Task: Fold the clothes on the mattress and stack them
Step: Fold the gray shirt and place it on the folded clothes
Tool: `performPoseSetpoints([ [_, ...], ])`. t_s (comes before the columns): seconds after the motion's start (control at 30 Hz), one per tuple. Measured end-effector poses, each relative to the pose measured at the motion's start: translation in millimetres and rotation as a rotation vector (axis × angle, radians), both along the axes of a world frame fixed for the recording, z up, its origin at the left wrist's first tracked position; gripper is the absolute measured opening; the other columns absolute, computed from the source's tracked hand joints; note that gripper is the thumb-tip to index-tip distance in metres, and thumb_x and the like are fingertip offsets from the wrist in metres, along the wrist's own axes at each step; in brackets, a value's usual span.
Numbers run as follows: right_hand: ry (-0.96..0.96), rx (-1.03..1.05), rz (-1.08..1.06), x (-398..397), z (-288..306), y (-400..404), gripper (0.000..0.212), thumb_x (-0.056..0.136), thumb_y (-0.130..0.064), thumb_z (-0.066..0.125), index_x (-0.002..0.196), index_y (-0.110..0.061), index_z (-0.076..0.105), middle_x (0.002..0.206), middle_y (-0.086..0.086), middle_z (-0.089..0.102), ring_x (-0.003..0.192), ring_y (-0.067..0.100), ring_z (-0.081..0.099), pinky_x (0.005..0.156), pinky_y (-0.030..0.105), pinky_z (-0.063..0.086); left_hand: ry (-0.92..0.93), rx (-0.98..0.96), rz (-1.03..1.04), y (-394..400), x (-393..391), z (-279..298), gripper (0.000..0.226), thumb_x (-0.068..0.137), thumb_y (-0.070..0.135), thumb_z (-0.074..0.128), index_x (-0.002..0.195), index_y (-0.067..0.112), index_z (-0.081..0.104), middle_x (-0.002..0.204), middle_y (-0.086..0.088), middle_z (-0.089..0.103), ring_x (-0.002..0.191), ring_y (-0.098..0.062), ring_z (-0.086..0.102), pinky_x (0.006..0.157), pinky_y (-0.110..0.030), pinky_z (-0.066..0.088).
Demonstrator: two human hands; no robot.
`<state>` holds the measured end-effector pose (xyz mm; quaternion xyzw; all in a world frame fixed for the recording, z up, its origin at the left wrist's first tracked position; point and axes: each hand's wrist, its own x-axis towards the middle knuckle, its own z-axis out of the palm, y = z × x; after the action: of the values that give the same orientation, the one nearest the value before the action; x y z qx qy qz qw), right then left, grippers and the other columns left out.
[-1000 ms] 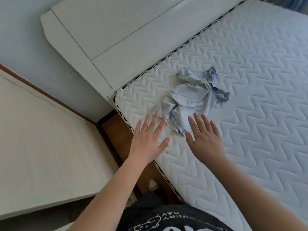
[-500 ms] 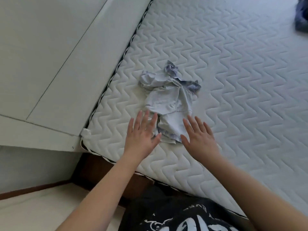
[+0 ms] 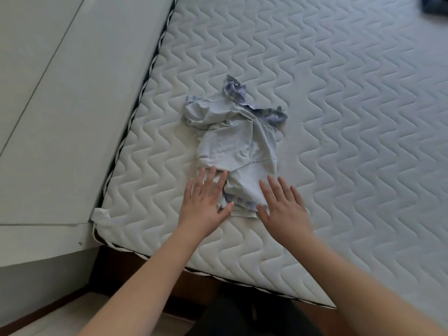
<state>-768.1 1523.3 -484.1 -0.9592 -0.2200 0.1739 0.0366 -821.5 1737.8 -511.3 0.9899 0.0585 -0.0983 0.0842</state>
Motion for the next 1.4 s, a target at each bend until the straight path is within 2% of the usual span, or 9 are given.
performPoseSetpoints([
  [0.3, 0.146, -0.044, 0.022, 29.4, -110.7, 9.1, 0.065, 0.101, -0.048, 0.028, 0.156, -0.026, 0.000, 0.165, -0.004, -0.001, 0.151, 0.019, -0.002, 0.120, 0.039, 0.000, 0.183, -0.025, 0.071, 14.2, 21.3, -98.7, 0.095, 0.083, 0.068, 0.047, 0.151, 0.041, -0.013, 0.163, 0.008, -0.013, 0.150, -0.018, -0.011, 0.119, -0.047, 0.001],
  [0.53, 0.262, -0.047, 0.053, 36.2, -198.7, 23.5, 0.063, 0.100, -0.036, 0.036, 0.156, -0.021, 0.011, 0.164, 0.003, 0.009, 0.151, 0.023, 0.006, 0.121, 0.038, 0.007, 0.406, 0.020, 0.007, 9.1, 34.5, -186.4, 0.103, 0.076, 0.066, 0.060, 0.154, 0.035, 0.000, 0.163, 0.005, -0.003, 0.149, -0.021, -0.004, 0.113, -0.056, 0.020],
  [0.7, 0.297, -0.025, 0.033, 45.9, -239.0, 22.5, 0.077, 0.095, -0.032, 0.050, 0.156, -0.014, 0.007, 0.163, 0.005, 0.011, 0.149, 0.023, 0.014, 0.119, 0.035, 0.015, 0.422, 0.071, -0.006, 8.2, 30.1, -220.6, 0.098, 0.077, 0.058, 0.065, 0.154, 0.030, 0.010, 0.163, 0.001, 0.004, 0.149, -0.023, 0.001, 0.111, -0.056, 0.021],
  [0.77, 0.267, 0.007, 0.020, 48.2, -243.8, 21.2, 0.072, 0.095, -0.026, 0.050, 0.155, -0.010, 0.013, 0.162, 0.008, 0.017, 0.147, 0.025, 0.019, 0.118, 0.035, 0.019, 0.378, 0.049, 0.005, 10.3, 28.2, -221.7, 0.074, 0.084, 0.041, 0.060, 0.150, 0.032, 0.027, 0.162, 0.002, 0.013, 0.149, -0.021, 0.008, 0.111, -0.052, 0.022],
  [0.87, 0.253, 0.110, -0.061, 53.7, -240.7, 21.1, 0.047, 0.097, -0.015, 0.048, 0.143, -0.008, 0.042, 0.149, 0.011, 0.043, 0.136, 0.028, 0.039, 0.106, 0.037, 0.034, 0.282, -0.073, 0.075, 11.6, 30.9, -216.1, 0.047, 0.088, 0.017, 0.050, 0.135, 0.023, 0.052, 0.155, -0.001, 0.033, 0.145, -0.022, 0.023, 0.107, -0.044, 0.030],
  [0.97, 0.311, 0.208, -0.227, 68.6, -226.9, 17.9, 0.023, 0.099, -0.019, 0.041, 0.115, -0.017, 0.057, 0.107, 0.008, 0.064, 0.095, 0.030, 0.057, 0.069, 0.038, 0.040, 0.163, -0.261, 0.166, 11.6, 36.6, -201.9, 0.046, 0.084, -0.001, 0.051, 0.129, 0.006, 0.058, 0.138, -0.012, 0.054, 0.133, -0.027, 0.043, 0.104, -0.039, 0.037],
  [1.13, 0.379, 0.472, -0.534, 96.5, -193.0, -13.4, 0.017, 0.096, -0.019, 0.041, 0.100, -0.021, 0.057, 0.076, -0.003, 0.057, 0.063, 0.024, 0.055, 0.056, 0.034, 0.045, 0.060, -0.372, 0.303, 13.6, 40.6, -166.5, 0.051, 0.081, -0.009, 0.049, 0.128, 0.009, 0.060, 0.127, -0.011, 0.061, 0.121, -0.027, 0.053, 0.092, -0.037, 0.043],
  [1.27, 0.289, 0.524, -0.732, 110.9, -168.0, -57.4, 0.011, 0.094, -0.017, 0.046, 0.091, -0.019, 0.057, 0.073, 0.001, 0.057, 0.070, 0.028, 0.054, 0.055, 0.033, 0.036, 0.025, -0.365, 0.309, 6.8, 38.8, -132.5, 0.043, 0.080, -0.004, 0.054, 0.115, 0.016, 0.067, 0.114, -0.008, 0.067, 0.103, -0.030, 0.061, 0.073, -0.035, 0.044],
  [1.4, 0.286, 0.532, -0.803, 107.8, -136.8, -95.1, 0.007, 0.090, -0.019, 0.056, 0.091, -0.017, 0.063, 0.076, 0.003, 0.061, 0.072, 0.023, 0.054, 0.056, 0.031, 0.035, -0.137, -0.414, 0.158, -12.1, 34.4, -90.5, 0.043, 0.067, -0.003, 0.052, 0.102, 0.009, 0.074, 0.099, -0.010, 0.067, 0.088, -0.033, 0.063, 0.074, -0.037, 0.051],
])
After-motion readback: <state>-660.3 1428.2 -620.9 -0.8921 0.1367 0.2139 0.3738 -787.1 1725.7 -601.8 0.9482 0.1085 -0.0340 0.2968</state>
